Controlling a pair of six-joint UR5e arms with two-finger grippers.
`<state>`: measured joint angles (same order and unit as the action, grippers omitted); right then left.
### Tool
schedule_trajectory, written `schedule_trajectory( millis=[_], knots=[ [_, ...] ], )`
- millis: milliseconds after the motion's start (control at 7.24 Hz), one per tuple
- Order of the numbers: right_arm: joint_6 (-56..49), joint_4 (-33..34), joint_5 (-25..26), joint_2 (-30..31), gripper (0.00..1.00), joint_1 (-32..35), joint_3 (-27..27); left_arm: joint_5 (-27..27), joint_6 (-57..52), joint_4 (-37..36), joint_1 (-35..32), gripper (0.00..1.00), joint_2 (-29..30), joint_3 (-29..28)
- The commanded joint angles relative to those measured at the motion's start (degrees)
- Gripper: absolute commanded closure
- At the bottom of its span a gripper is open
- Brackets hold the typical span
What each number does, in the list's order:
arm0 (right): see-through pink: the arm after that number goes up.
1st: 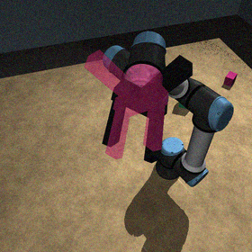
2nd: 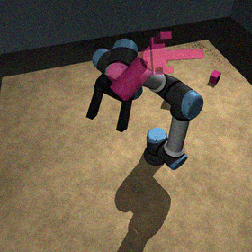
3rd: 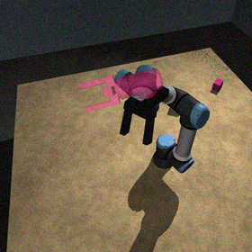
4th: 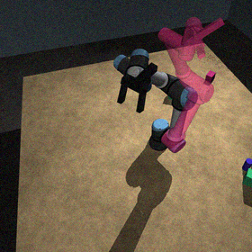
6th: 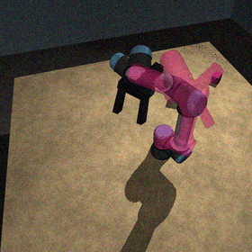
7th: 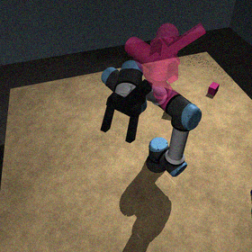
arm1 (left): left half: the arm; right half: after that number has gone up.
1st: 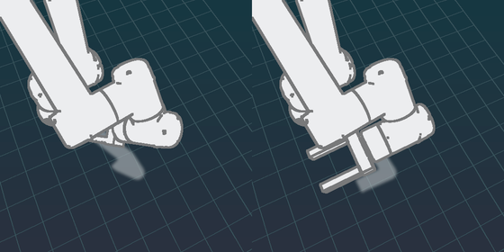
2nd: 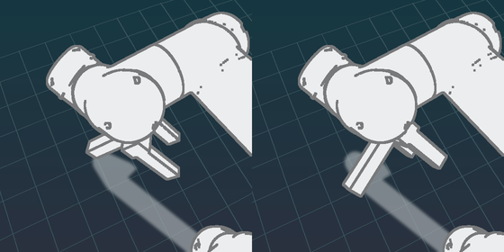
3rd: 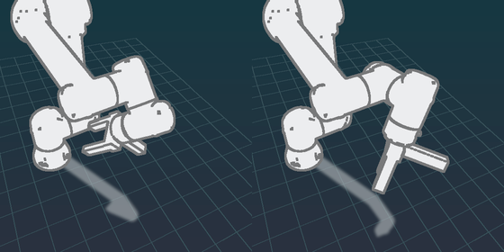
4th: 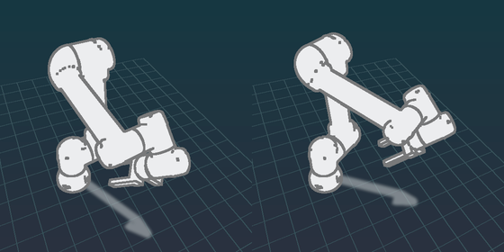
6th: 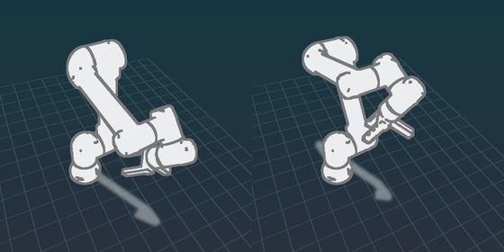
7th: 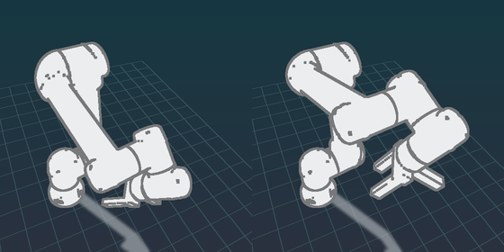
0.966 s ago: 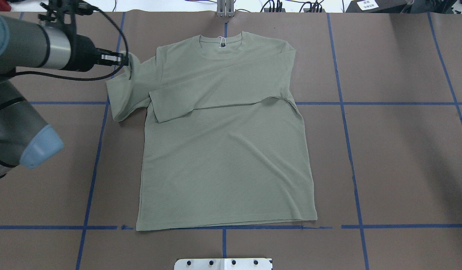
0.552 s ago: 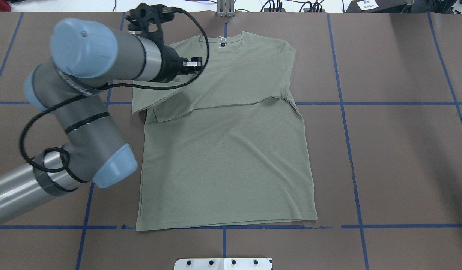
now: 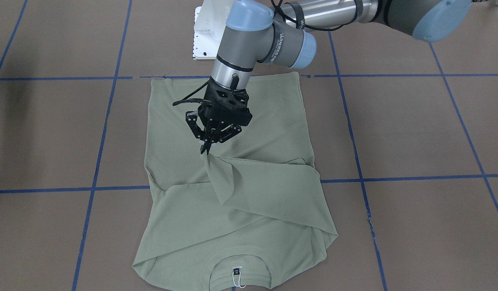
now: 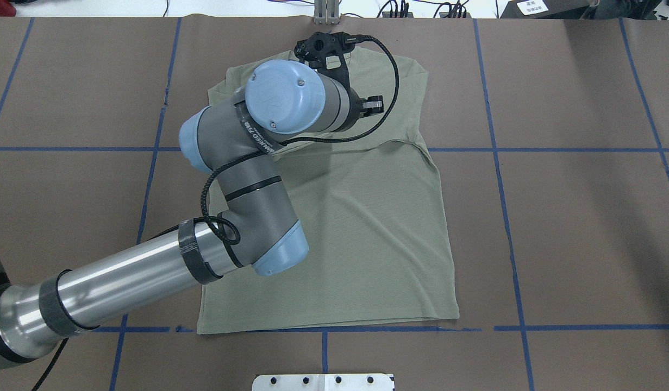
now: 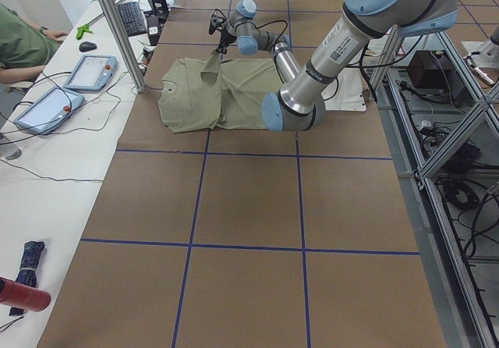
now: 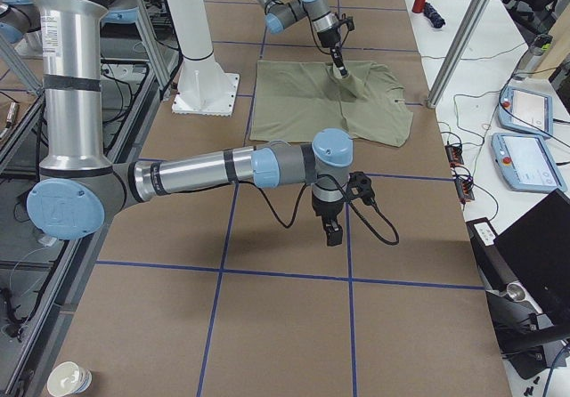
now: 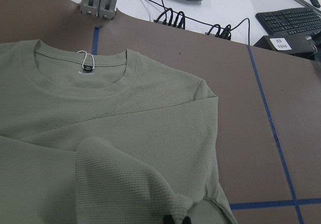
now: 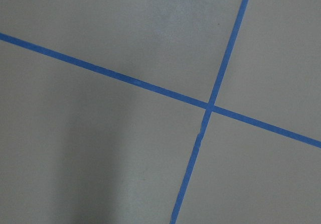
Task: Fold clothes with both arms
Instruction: 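Fold the held sleeve with the left gripper across the shirt body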
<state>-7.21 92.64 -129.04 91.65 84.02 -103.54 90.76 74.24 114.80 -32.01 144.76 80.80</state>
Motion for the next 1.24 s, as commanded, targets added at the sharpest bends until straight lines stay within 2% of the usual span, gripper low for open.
schedule_trajectory(
  millis=[0, 138, 414, 552, 690, 828, 966, 1104],
  knots=[
    [0.09, 0.00, 0.01, 0.02, 0.00, -0.09, 0.01, -2.52, 0.90, 1.56, 2.12, 1.00, 4.72, -8.25],
    [0.18, -0.09, 0.01, 0.02, 0.00, 0.00, 0.01, -2.52, 0.91, 3.92, 2.21, 1.00, 5.78, -10.99],
    [0.27, -0.09, 0.01, 0.02, 0.00, 0.00, 0.01, -2.52, 0.99, 5.17, 3.17, 1.00, 6.93, -11.81],
    [0.61, -0.18, -0.07, -0.07, 0.00, -0.09, 0.09, -2.09, 1.00, 6.30, 4.05, 0.01, 7.20, -11.81],
    [0.71, -0.27, -0.94, -0.42, 0.00, -0.09, -0.08, -2.34, 0.47, 9.71, 5.45, 0.00, 6.42, -11.63],
    [1.05, -0.44, -3.48, -0.86, 0.00, -0.17, -0.34, -1.82, 0.12, 9.31, 5.38, 0.00, 6.32, -10.50],
    [1.14, -0.53, -4.63, -2.17, 0.00, -0.17, -0.87, 2.10, -4.84, 6.17, 4.16, 0.00, 6.15, -9.10],
    [1.15, -0.62, -5.51, -3.66, 0.00, -0.78, -0.79, 7.97, -10.20, -1.26, 1.02, 0.00, 4.84, -4.91]
  ],
)
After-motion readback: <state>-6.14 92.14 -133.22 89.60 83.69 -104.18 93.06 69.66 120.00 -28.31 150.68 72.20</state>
